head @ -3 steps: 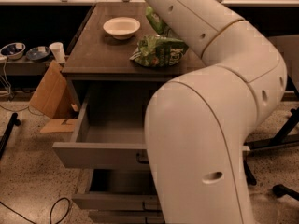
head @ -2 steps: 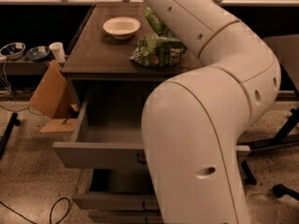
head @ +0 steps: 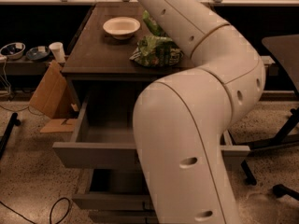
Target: Pick green rice chip bag from top drawer and place on counter
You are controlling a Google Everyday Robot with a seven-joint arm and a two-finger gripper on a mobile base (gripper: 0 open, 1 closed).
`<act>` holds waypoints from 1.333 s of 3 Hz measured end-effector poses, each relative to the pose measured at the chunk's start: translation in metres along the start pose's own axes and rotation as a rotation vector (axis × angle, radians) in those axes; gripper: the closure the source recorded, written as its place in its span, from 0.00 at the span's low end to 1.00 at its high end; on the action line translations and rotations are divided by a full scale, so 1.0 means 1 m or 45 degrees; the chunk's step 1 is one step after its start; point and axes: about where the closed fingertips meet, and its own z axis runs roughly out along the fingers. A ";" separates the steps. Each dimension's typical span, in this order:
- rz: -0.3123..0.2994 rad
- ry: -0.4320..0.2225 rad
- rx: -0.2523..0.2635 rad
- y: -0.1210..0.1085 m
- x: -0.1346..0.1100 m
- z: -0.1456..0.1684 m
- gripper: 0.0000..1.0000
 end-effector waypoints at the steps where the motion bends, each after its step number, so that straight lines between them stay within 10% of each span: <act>1: -0.024 -0.011 -0.008 -0.002 -0.005 0.004 1.00; 2: -0.046 -0.029 -0.023 -0.002 -0.008 0.007 0.97; 4: -0.045 -0.032 -0.026 -0.003 -0.005 0.006 0.44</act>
Offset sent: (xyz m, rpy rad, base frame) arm 0.0070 0.0071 -0.0032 0.0006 0.0587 0.0375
